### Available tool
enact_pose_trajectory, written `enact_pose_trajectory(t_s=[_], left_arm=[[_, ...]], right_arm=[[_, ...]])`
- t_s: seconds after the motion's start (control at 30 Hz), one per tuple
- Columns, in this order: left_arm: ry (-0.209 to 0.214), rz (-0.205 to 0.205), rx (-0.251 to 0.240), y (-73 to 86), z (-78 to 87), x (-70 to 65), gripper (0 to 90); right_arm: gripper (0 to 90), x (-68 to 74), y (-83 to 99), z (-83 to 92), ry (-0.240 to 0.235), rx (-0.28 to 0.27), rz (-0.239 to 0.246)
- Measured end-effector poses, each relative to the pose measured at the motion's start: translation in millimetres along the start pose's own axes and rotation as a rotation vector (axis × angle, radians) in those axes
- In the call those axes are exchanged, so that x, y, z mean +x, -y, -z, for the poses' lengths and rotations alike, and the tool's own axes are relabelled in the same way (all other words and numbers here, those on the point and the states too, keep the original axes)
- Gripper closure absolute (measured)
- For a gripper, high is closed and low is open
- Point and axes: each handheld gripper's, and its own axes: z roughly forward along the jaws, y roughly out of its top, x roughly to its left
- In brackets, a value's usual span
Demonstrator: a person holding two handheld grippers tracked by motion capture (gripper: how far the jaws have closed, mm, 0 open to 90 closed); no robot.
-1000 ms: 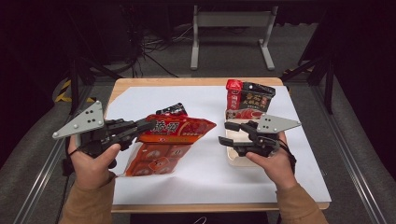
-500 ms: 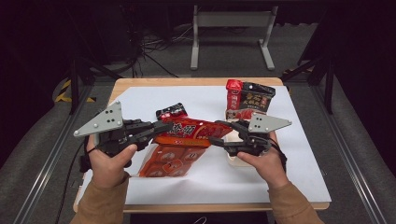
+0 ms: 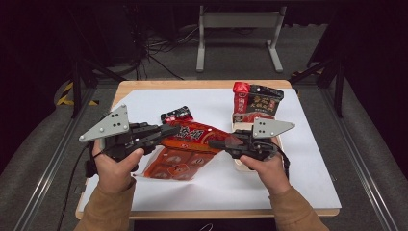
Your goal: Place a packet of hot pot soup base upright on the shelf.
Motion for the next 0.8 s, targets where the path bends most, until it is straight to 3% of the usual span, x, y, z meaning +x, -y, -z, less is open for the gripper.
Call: enact_pose_trajectory(t_s=[0.17, 0.57, 0.8], left_arm=[[-0.002, 0.01, -0.01, 1.2, 1.9, 3.0, 90.0], [0.009, 0.024, -0.046, 3.4, 6.4, 9.3, 90.0], [0.006, 0.03, -0.038, 5.6, 6.6, 13.2, 89.9]], right_arm=[[88.9, 3.0, -3.8, 0.3, -0.014, -0.008, 0.025], [89.8, 13.4, -28.9, 8.4, 0.028, 0.008, 0.068], [89.9, 16.3, -46.4, 13.4, 0.049, 0.037, 0.079]])
